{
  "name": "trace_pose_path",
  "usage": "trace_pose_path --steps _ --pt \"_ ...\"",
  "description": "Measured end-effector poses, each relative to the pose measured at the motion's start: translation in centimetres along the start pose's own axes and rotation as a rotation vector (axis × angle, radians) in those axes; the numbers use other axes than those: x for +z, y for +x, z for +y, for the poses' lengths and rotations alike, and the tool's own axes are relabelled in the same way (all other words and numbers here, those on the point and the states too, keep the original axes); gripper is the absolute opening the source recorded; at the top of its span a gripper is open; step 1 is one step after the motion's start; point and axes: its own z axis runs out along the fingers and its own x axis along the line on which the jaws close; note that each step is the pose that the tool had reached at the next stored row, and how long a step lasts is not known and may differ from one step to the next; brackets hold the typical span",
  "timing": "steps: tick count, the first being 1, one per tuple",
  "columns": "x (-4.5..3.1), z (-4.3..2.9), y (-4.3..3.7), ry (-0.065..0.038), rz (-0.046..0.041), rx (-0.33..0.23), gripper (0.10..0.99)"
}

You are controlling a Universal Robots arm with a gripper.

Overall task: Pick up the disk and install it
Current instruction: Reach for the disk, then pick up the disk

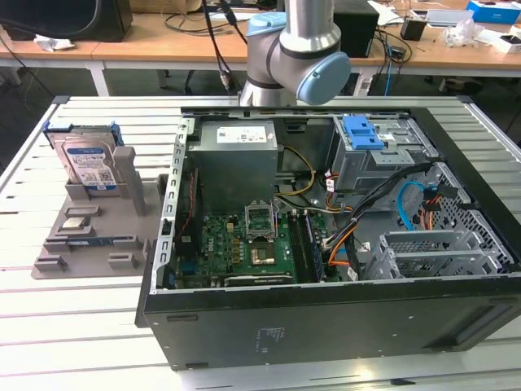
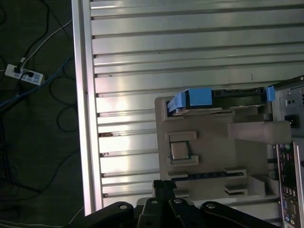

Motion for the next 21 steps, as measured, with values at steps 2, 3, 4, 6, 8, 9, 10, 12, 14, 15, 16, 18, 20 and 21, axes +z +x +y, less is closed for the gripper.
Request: trace_pose_path --steps 2,3,4,6,8,9,10,12,14,15,16,18,20,21 --pt "0.07 0.44 -0.55 0.003 -0.0004 0.0 0.106" --pt "0.19 0.94 -1.27 0.006 -0.0003 0.0 0.106" --pt "0.29 1.29 -1.78 0.009 -0.0001 0.0 0.106" --pt "0.43 1.78 -2.54 0.014 0.0001 0.0 0.106" --pt "0.54 2.17 -3.16 0.016 0.0001 0.0 0.106" --pt "0.56 2.32 -3.4 0.017 0.0004 0.0 0.106" --pt "0.6 2.5 -3.72 0.018 0.0004 0.0 0.106" --pt "0.64 2.68 -4.14 0.019 0.0004 -0.001 0.106" --pt "0.64 2.69 -4.2 0.02 0.0005 -0.001 0.106" --pt "0.64 2.69 -4.2 0.019 0.0004 0.0 0.106" --pt "0.64 2.69 -4.2 0.019 0.0004 -0.001 0.106" --pt "0.64 2.69 -4.2 0.019 0.0004 0.0 0.106" --pt "0.64 2.69 -4.2 0.019 0.0005 0.0 0.106" --pt "0.64 2.69 -4.21 0.019 0.0004 0.0 0.106"
